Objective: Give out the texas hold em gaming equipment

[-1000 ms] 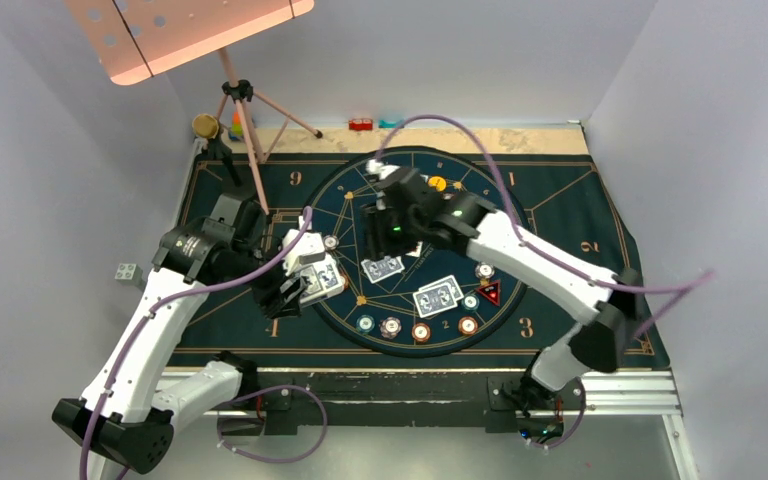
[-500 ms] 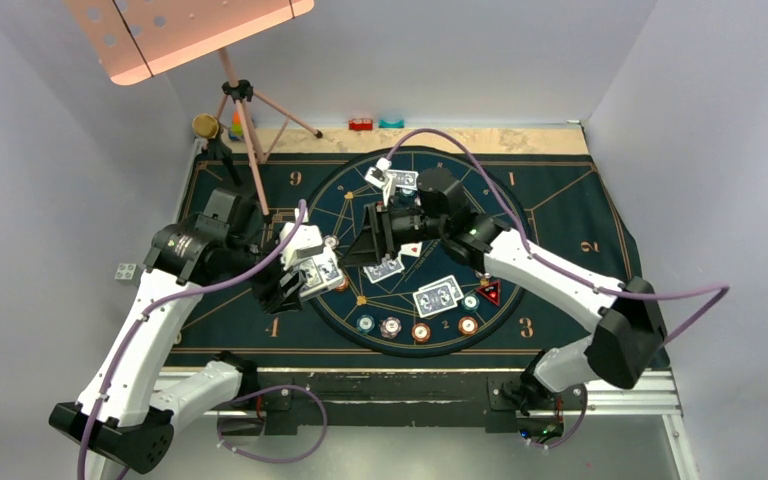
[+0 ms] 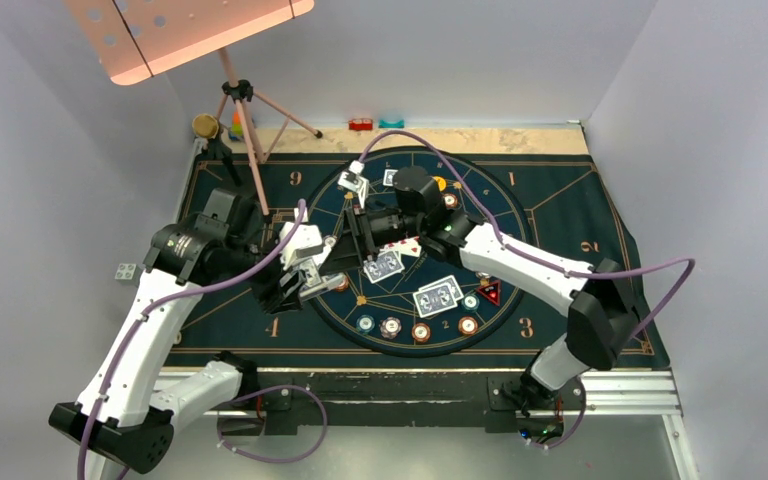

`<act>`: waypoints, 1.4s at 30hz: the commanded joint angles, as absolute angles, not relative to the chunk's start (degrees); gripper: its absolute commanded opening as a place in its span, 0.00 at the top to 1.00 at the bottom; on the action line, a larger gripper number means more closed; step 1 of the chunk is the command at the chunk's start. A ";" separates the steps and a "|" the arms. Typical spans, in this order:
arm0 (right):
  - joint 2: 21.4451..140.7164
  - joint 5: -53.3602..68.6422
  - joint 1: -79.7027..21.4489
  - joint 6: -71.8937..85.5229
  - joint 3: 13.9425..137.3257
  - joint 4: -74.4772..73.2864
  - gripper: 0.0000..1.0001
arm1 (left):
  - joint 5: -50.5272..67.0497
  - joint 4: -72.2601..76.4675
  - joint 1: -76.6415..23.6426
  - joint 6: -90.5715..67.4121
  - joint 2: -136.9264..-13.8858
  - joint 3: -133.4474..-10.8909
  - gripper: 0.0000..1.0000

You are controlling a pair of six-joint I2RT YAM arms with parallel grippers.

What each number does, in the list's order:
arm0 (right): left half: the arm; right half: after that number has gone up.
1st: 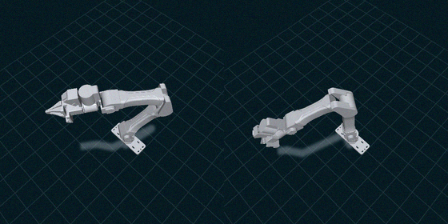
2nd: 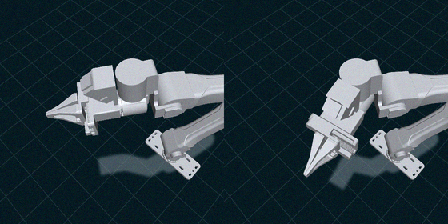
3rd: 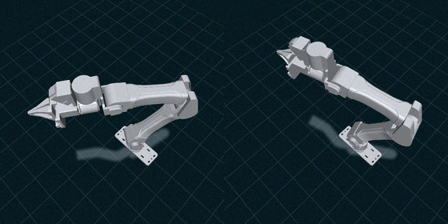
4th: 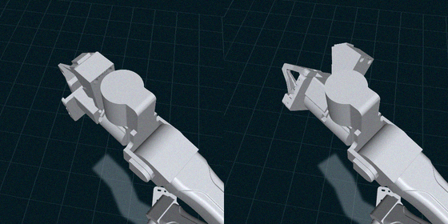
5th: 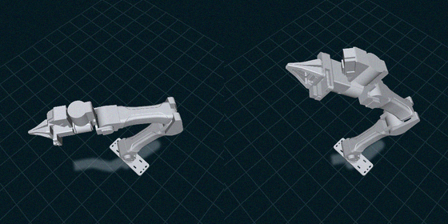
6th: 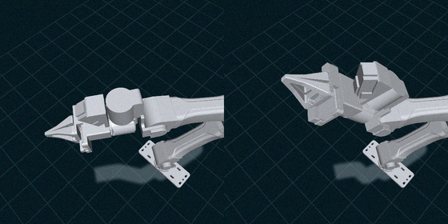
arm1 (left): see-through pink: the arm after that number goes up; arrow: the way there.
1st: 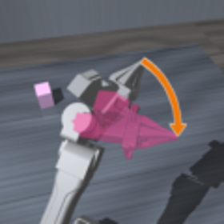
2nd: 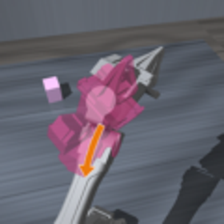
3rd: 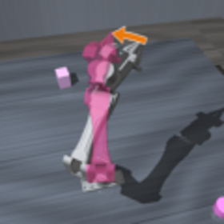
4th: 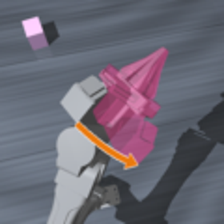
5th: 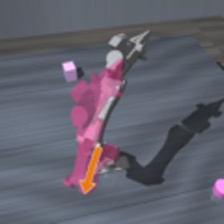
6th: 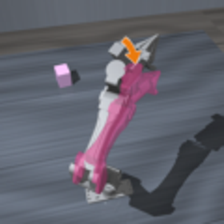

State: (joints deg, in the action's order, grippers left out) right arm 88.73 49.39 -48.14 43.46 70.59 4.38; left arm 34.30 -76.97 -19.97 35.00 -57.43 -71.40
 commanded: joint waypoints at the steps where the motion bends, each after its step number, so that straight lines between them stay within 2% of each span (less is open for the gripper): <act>1: 90.72 52.68 -48.87 46.81 73.92 9.21 0.38 | 36.57 -74.89 -20.13 33.55 -57.64 -75.01 0.96; 5: 92.10 52.38 -49.11 50.99 73.72 14.06 0.39 | 36.69 -75.32 -20.13 33.72 -57.92 -76.36 0.96; 8: 92.91 52.36 -49.13 53.45 73.36 16.02 0.46 | 36.65 -75.33 -20.13 33.84 -57.87 -75.76 0.96; 11: 93.14 52.83 -49.13 56.18 71.93 19.05 0.59 | 36.70 -74.98 -20.13 33.84 -57.75 -74.90 0.95; 13: 92.97 53.14 -49.13 57.89 70.86 20.98 0.74 | 36.41 -74.34 -20.13 33.69 -57.77 -74.36 0.92; 15: 92.70 53.08 -49.11 58.43 70.34 21.14 0.88 | 36.16 -74.02 -20.13 33.38 -57.74 -74.08 0.80; 16: 92.46 53.09 -49.13 58.46 70.10 20.87 0.93 | 36.01 -73.88 -20.13 33.34 -57.77 -73.95 0.71; 17: 92.13 53.13 -49.13 58.24 69.87 20.38 0.97 | 35.76 -73.69 -20.13 33.19 -57.67 -73.73 0.57; 18: 91.77 53.17 -49.09 57.78 69.61 19.69 1.00 | 35.43 -73.44 -20.13 32.96 -57.56 -73.49 0.50; 20: 90.89 53.08 -48.56 55.69 69.17 16.18 1.00 | 34.84 -73.25 -20.13 32.48 -57.35 -73.06 0.38; 24: 87.90 52.22 -46.47 49.78 66.94 7.23 1.00 | 33.16 -72.58 -19.37 30.83 -56.23 -72.42 0.25; 26: 87.24 50.39 -45.89 45.80 65.95 1.76 1.00 | 33.25 -72.10 -18.23 29.78 -55.76 -72.80 0.02; 30: 88.25 47.98 -45.80 40.70 63.41 -3.53 0.99 | 37.18 -72.10 -13.93 27.88 -56.35 -75.09 0.00; 33: 90.79 45.58 -45.84 36.89 62.53 -6.59 0.94 | 40.08 -71.52 -9.50 26.81 -56.59 -75.93 0.00; 37: 95.94 42.68 -47.27 32.23 63.25 -9.85 0.88 | 38.13 -68.63 -6.39 25.08 -56.65 -74.13 0.00; 42: 103.67 42.80 -51.29 27.18 69.02 -14.29 0.85 | 34.36 -64.22 -6.11 21.80 -56.67 -70.00 0.01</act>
